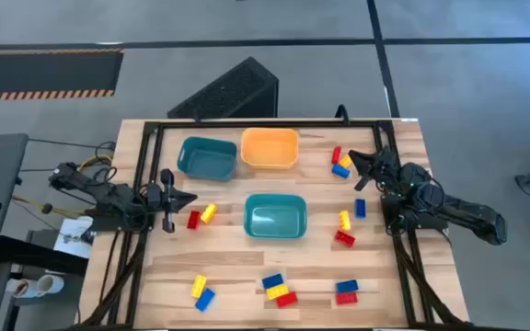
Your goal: Sort & place blocks by color
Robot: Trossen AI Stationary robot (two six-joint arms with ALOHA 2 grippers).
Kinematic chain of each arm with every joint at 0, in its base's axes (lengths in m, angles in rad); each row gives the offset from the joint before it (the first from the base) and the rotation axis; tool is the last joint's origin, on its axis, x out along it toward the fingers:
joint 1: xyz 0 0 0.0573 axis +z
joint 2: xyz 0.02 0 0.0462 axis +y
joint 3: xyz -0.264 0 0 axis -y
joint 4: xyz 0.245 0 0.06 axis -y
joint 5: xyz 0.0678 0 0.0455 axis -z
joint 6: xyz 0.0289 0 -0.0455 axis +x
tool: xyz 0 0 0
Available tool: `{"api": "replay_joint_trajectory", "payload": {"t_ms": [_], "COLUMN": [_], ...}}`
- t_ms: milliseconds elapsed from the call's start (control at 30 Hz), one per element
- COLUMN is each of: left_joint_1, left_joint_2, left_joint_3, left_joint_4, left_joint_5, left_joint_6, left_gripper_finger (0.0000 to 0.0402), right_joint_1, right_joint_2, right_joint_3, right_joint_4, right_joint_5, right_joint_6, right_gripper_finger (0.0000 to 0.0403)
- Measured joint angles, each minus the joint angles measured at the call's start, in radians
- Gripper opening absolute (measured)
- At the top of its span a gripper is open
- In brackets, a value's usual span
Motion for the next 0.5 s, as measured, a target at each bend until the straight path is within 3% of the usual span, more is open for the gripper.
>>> {"api": "replay_joint_trajectory", "payload": {"t_ms": [500], "left_joint_1": [0.0], "left_joint_2": [0.0], "left_joint_3": [0.0], "left_joint_4": [0.0], "left_joint_5": [0.0], "left_joint_6": [0.001], "left_gripper_finger": [0.0], "right_joint_1": [0.0], "right_joint_2": [0.0], "right_joint_3": [0.0], "right_joint_4": [0.0], "right_joint_5": [0.0], "right_joint_6": [0.0], "right_gripper_finger": [0.0061]}}
